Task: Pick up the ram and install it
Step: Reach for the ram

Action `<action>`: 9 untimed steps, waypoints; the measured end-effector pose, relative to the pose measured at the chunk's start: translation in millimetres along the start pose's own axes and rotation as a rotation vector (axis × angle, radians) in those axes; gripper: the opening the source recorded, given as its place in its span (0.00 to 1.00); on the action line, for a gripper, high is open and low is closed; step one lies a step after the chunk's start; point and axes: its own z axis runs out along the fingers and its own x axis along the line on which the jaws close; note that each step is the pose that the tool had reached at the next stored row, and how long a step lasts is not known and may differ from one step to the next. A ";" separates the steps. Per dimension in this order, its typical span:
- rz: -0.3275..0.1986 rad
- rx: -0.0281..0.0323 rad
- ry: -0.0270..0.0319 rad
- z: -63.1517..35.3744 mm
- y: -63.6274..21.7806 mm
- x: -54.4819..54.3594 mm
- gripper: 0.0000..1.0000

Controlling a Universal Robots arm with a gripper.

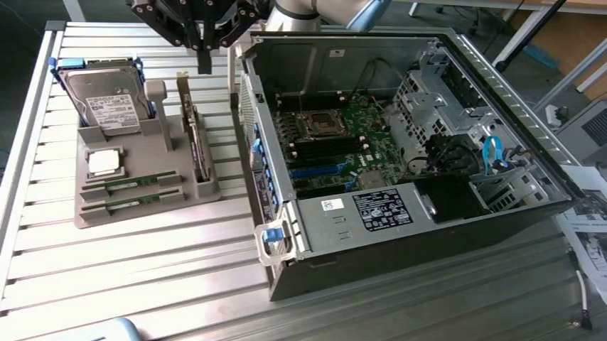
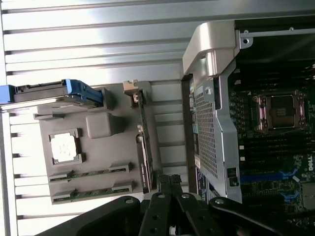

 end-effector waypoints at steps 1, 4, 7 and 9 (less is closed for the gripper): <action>0.000 0.0000 0.0000 0.0 -0.1 0.9 0.10; 0.000 0.0000 0.0000 -0.1 -0.3 3.8 0.10; 0.000 0.0000 -0.0001 -0.2 -0.7 8.9 0.10; 0.000 -0.0001 0.0000 -0.3 -0.8 10.8 0.10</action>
